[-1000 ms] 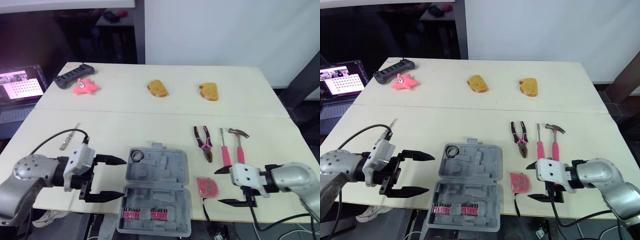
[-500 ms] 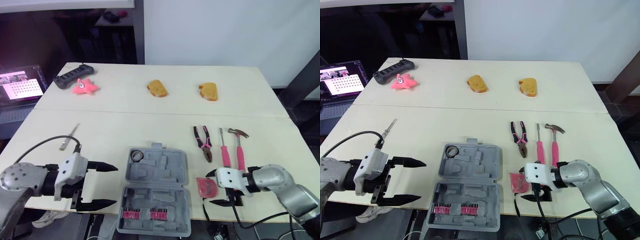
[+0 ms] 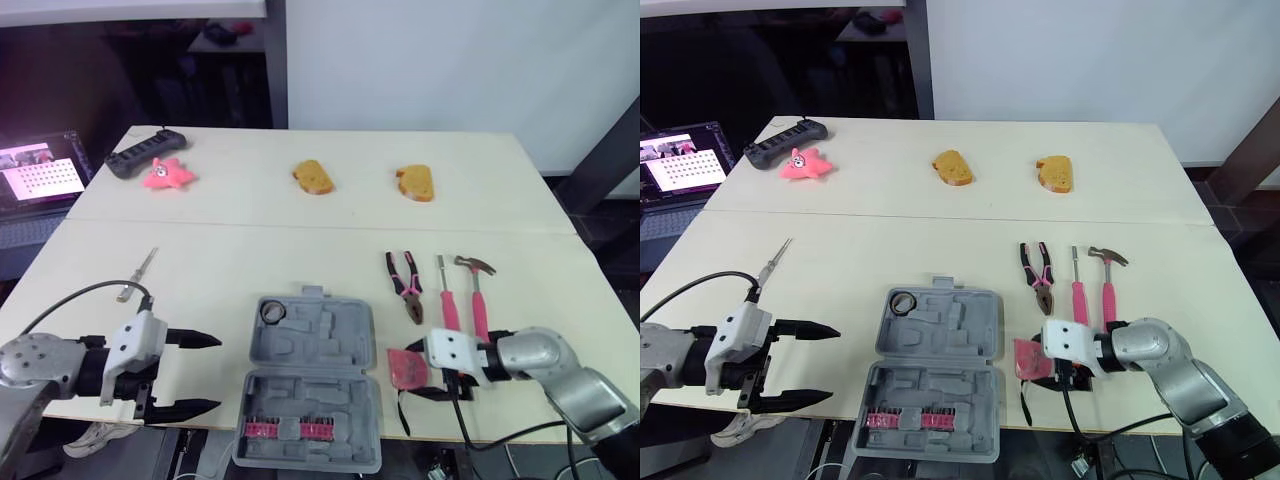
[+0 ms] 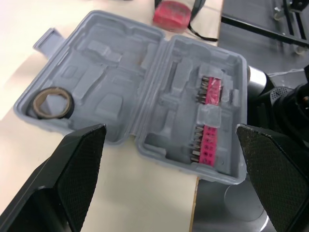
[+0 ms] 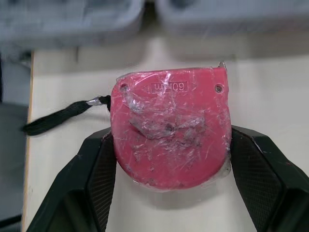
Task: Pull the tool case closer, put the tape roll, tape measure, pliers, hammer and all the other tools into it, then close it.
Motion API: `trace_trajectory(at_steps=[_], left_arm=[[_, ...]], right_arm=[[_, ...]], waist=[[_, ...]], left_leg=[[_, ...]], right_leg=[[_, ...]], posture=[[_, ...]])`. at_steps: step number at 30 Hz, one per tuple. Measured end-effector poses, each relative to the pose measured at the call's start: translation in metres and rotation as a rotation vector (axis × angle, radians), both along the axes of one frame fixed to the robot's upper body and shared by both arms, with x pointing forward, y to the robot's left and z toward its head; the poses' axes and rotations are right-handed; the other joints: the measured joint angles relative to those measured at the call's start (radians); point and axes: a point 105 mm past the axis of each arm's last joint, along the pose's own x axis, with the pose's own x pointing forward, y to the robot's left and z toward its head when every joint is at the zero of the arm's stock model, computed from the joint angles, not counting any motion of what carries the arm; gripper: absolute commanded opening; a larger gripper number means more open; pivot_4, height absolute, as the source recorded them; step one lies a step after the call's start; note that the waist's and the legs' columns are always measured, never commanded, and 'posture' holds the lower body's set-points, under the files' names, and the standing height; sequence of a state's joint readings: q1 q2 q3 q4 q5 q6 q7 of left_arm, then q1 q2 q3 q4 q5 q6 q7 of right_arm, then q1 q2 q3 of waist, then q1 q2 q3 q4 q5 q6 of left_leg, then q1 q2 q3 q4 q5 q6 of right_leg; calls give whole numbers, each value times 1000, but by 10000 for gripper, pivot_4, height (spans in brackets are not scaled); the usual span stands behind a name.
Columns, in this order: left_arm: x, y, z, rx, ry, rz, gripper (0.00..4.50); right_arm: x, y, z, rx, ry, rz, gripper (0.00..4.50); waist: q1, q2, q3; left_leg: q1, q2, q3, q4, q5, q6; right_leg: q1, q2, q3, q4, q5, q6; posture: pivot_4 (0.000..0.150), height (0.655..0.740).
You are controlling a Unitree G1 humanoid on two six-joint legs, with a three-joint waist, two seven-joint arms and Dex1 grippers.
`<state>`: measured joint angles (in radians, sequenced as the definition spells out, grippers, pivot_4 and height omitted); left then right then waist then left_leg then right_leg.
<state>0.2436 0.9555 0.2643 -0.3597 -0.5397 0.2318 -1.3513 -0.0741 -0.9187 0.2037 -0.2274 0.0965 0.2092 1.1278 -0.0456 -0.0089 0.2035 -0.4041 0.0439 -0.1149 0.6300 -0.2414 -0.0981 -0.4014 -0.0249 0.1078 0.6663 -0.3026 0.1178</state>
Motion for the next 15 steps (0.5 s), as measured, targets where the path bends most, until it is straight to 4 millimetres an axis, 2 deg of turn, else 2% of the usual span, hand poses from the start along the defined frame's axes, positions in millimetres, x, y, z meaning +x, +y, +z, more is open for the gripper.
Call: trace_trajectory(at_steps=[2,7,12,15], left_arm=[[0,1,0,1,-7,6,45000],[0,5,-2,-9,-36,46,45000],[-8,10,-10,-6,-36,112,45000],[-15,17,-12,11,-29,159,45000]], right_arm=[[5,5,13,12,-4,-3,29282],[23,34,56,46,-93,8,29282],[45,66,78,-45,-73,9,29282],[51,77,76,-106,-8,33,29282]], waist=[[0,0,0],[1,0,0],[-1,0,0],[2,0,0]], left_leg=[[0,0,0,0,0,0],[0,0,0,0,0,0],[0,1,1,-1,0,0],[-1,1,1,-1,0,0]], right_leg=[[0,0,0,0,0,0],[0,0,0,0,0,0],[-2,0,0,0,0,-1],[-2,0,-1,0,0,-1]], posture=[[1500,7400],[1500,7400],[1500,7400],[1500,7400]])
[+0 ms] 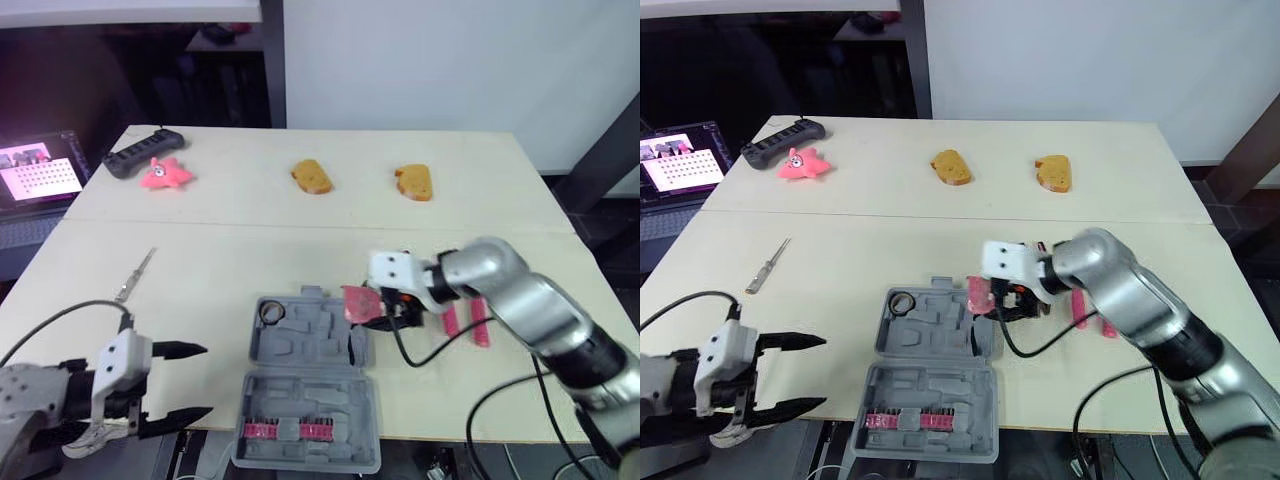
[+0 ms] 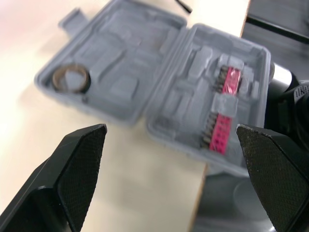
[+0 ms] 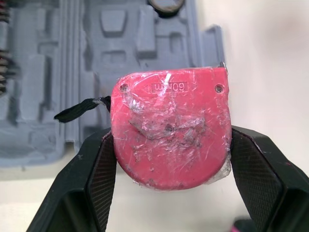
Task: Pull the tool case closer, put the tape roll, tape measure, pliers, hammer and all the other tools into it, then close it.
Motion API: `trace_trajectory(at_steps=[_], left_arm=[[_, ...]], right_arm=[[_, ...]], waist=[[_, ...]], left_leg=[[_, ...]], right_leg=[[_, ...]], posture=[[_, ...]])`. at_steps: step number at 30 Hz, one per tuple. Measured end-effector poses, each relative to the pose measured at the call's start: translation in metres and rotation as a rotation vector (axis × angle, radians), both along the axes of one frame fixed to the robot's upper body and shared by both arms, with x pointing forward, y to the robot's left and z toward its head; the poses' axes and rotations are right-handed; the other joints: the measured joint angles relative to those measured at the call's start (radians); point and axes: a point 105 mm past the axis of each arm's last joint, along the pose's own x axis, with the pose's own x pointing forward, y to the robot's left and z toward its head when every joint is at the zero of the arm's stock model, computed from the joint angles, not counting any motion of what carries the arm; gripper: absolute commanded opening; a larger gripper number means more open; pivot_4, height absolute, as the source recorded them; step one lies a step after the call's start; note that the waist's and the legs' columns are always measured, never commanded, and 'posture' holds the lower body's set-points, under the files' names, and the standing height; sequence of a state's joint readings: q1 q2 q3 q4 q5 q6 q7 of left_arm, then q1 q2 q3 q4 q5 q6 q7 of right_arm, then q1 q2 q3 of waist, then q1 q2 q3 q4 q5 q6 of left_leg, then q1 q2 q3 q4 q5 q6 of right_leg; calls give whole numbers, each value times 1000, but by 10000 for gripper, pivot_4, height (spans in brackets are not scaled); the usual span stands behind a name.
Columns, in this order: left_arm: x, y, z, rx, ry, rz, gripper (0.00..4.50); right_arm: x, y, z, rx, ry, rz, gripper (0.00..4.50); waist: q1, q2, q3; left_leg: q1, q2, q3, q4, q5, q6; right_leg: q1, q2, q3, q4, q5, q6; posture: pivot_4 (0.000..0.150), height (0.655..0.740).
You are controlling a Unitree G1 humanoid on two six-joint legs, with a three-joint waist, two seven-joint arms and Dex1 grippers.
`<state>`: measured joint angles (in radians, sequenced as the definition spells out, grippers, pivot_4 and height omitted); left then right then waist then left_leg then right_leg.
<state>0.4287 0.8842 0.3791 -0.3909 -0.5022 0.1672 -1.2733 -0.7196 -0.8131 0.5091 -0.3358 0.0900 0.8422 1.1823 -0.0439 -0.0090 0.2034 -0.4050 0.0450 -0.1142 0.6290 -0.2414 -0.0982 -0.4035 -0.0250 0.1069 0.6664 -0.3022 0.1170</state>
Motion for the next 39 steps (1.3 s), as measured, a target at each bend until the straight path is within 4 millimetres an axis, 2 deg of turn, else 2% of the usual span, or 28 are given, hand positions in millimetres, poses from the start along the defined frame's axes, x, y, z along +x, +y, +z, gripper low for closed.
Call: trace_trajectory(at_steps=[4,7,15,25,32,34,35,39], left_arm=[[-4,8,5,22,-21,51,45000],[-7,6,5,19,-31,64,45000],[-8,5,6,13,-15,117,45000],[-4,1,11,16,-36,122,45000],[-3,-4,7,14,-25,99,45000],[-3,-3,6,20,-23,98,45000],[-3,-3,5,27,-18,94,45000],[-4,-6,3,26,-1,78,45000]], right_arm=[[6,1,-22,-91,57,-2,29282],[11,9,-31,-115,58,8,29282],[29,13,-42,-163,29,-22,29282],[25,18,-49,-186,50,-4,29282],[26,19,-49,-193,44,-16,29282],[26,20,-49,-190,43,-16,40326],[25,21,-48,-187,41,-12,44034],[24,21,-41,-173,32,-29,44608]], waist=[[2,0,0],[-3,0,0],[-4,0,0],[-4,0,0],[-4,0,0],[-4,0,0],[-4,0,0],[-4,0,0]], left_leg=[[-1,0,1,1,0,0],[-1,0,1,1,0,0],[-1,1,1,1,0,0],[-1,1,1,1,0,0],[-1,1,1,0,0,0],[-1,1,1,0,0,0],[-1,1,1,0,0,0],[-1,1,1,0,0,0]], right_leg=[[0,-1,-1,-1,0,0],[-1,0,-1,0,0,0],[-1,0,-1,0,0,0],[-1,0,-1,0,0,0],[-1,0,-1,0,0,0],[-1,0,-1,0,0,0],[-1,0,-1,0,0,0],[-1,0,-1,0,0,0]], posture=[[1500,7400],[1500,7400],[1500,7400],[1500,7400],[1500,7400],[1500,7400],[1500,7400],[1500,7400]])
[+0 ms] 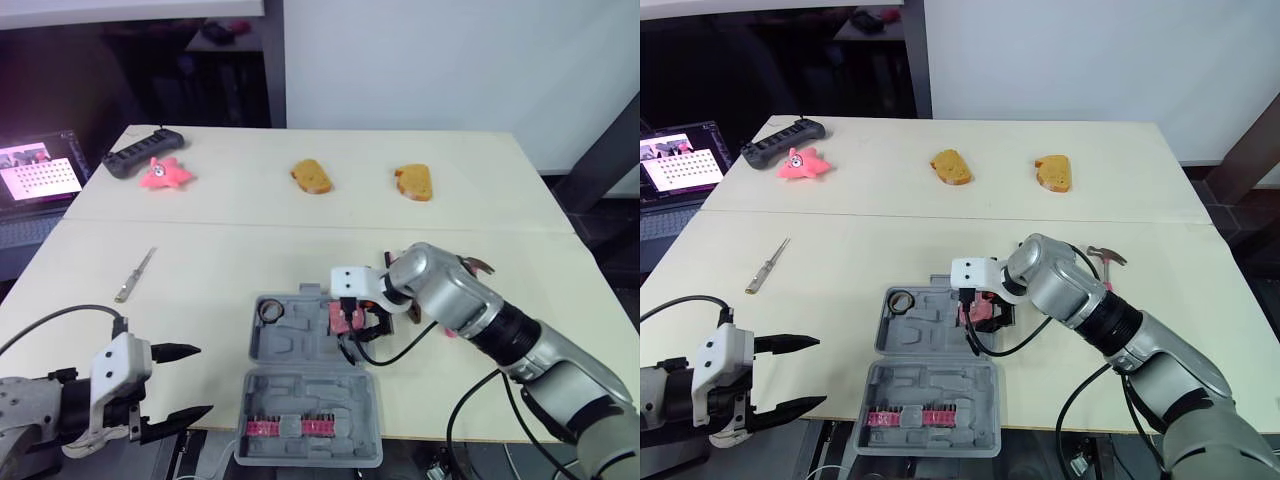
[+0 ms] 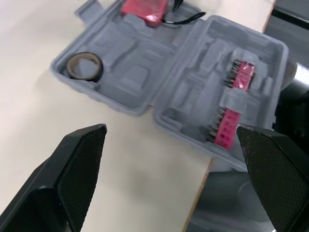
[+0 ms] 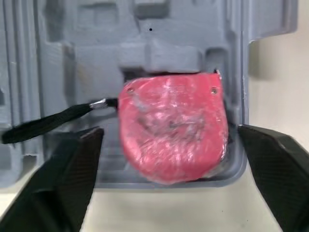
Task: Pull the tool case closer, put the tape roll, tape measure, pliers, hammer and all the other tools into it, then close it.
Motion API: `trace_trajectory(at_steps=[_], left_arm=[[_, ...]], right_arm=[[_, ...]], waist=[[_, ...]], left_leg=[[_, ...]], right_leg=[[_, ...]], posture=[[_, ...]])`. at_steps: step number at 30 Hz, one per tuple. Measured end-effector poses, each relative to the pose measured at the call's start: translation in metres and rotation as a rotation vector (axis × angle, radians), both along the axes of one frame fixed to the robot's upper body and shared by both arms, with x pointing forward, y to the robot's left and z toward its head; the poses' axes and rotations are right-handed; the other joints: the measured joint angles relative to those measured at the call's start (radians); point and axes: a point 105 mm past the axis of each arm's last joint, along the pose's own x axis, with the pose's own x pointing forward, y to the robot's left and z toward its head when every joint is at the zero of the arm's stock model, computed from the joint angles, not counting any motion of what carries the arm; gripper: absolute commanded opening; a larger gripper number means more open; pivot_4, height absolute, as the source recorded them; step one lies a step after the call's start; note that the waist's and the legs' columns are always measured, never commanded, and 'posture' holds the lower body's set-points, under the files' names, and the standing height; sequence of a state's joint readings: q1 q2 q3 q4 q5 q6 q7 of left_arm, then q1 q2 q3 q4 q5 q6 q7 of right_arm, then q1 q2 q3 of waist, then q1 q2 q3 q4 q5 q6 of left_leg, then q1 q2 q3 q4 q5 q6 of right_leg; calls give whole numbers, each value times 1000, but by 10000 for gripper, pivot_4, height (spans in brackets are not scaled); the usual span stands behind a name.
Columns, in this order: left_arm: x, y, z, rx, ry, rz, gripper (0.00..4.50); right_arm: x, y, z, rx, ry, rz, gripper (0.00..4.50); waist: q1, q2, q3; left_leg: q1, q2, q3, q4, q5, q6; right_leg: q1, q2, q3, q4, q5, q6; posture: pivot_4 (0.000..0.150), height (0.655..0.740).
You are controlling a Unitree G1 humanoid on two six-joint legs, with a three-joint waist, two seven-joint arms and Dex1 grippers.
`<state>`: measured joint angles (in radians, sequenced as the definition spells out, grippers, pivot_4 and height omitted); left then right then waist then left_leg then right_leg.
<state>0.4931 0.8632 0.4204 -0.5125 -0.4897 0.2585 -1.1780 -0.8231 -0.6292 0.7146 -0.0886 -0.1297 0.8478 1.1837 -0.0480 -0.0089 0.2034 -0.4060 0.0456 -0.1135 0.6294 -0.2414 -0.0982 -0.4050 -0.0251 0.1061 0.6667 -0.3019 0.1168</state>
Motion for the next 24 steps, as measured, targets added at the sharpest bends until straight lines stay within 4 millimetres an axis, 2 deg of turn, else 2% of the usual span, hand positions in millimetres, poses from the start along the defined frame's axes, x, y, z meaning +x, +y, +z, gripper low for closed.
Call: trace_trajectory(at_steps=[7,11,13,16,19,24], left_arm=[[7,0,2,-9,-15,-1,45000],[10,-3,1,-20,-20,-14,45000],[13,-6,2,-29,-28,-22,45000],[16,-6,5,-33,-46,-25,45000],[18,-8,7,-39,-55,-29,45000],[18,-10,6,-54,-50,-36,45000]], right_arm=[[-8,-2,34,107,-23,1,44608],[-5,6,56,305,-119,24,44608],[-6,7,61,382,-155,53,44608],[-13,5,60,454,-99,74,35372],[-20,5,58,510,-35,103,21444],[-9,-3,45,522,-79,62,21444]], waist=[[2,0,0],[2,0,0],[1,0,0],[1,0,0],[1,0,0],[1,0,0]], left_leg=[[0,0,0,0,0,0],[0,0,0,0,0,0],[0,0,0,0,0,0],[0,0,0,0,0,0],[0,0,0,0,0,0],[0,0,0,0,0,0]], right_leg=[[0,0,0,0,0,0],[0,0,0,0,0,0],[0,0,0,0,0,0],[0,0,0,0,0,0],[1,0,0,0,0,0],[0,0,0,0,0,0]], posture=[[1500,7400],[1500,7400],[1500,7400],[1500,7400],[1500,7400],[1500,7400]])
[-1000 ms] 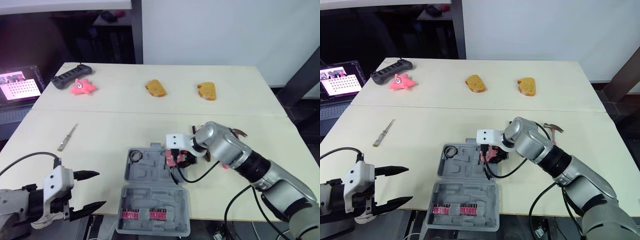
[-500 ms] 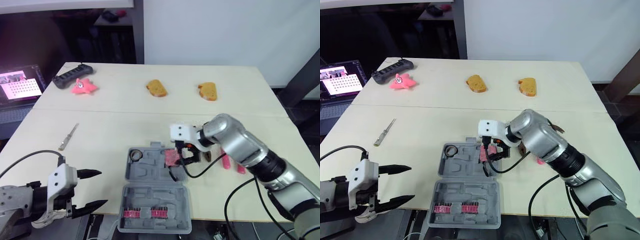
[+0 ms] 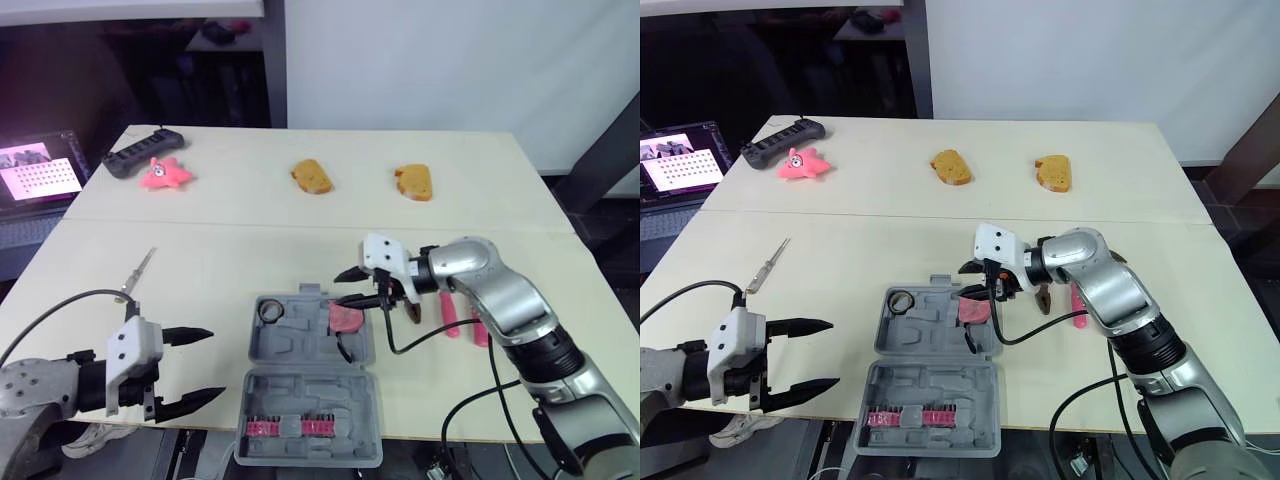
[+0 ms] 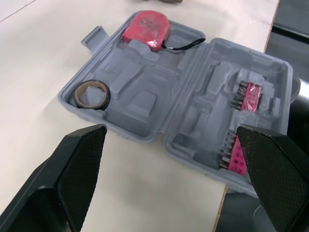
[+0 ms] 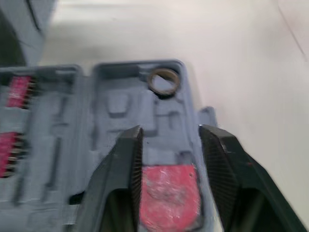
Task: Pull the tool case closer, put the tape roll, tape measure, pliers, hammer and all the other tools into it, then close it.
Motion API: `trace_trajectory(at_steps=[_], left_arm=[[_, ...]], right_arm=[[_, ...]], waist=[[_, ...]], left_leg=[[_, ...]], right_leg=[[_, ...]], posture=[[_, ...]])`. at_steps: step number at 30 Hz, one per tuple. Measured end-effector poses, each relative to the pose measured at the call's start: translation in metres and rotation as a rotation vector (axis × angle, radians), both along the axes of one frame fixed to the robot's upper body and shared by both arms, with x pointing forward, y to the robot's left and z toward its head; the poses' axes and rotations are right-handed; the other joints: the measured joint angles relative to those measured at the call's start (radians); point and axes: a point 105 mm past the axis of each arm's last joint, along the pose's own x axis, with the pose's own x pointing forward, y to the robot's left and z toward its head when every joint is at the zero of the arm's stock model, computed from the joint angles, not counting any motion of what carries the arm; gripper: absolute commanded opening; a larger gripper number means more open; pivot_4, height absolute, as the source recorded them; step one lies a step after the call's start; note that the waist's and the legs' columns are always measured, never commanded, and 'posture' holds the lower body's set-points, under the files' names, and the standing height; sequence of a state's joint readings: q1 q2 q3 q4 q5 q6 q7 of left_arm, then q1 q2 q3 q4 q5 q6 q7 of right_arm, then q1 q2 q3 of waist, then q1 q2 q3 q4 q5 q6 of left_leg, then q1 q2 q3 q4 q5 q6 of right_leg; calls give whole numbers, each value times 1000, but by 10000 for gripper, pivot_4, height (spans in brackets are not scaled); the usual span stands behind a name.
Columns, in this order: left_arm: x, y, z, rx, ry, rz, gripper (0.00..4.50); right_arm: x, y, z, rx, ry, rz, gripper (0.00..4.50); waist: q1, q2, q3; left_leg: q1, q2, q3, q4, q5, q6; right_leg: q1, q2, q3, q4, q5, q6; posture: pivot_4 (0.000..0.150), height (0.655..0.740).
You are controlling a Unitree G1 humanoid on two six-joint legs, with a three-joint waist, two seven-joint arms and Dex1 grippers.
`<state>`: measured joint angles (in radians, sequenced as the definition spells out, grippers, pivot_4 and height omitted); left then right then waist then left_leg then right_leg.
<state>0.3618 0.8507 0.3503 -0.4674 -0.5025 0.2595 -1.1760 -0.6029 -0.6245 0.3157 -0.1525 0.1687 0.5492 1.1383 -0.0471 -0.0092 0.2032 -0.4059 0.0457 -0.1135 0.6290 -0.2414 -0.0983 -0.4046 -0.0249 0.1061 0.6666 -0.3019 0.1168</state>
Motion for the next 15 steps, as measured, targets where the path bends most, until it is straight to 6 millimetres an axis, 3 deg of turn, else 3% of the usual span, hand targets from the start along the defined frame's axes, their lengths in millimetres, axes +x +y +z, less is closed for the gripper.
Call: trace_trajectory(at_steps=[5,11,15], left_arm=[[1,1,-1,-2,3,3,45000],[1,2,-1,-2,6,10,45000],[1,3,-1,2,9,7,45000]], right_arm=[[5,-2,-10,26,-10,-24,21444],[5,-15,-51,67,83,-76,21444],[5,-25,-67,53,94,-85,21444]], waist=[[0,0,0],[1,0,0],[0,0,0]], left_leg=[[0,0,0,0,0,0],[0,0,0,0,0,0],[0,0,0,0,0,0]], right_leg=[[0,0,0,0,0,0],[1,0,0,0,0,0],[1,0,0,0,0,0]], posture=[[1500,7400],[1500,7400],[1500,7400]])
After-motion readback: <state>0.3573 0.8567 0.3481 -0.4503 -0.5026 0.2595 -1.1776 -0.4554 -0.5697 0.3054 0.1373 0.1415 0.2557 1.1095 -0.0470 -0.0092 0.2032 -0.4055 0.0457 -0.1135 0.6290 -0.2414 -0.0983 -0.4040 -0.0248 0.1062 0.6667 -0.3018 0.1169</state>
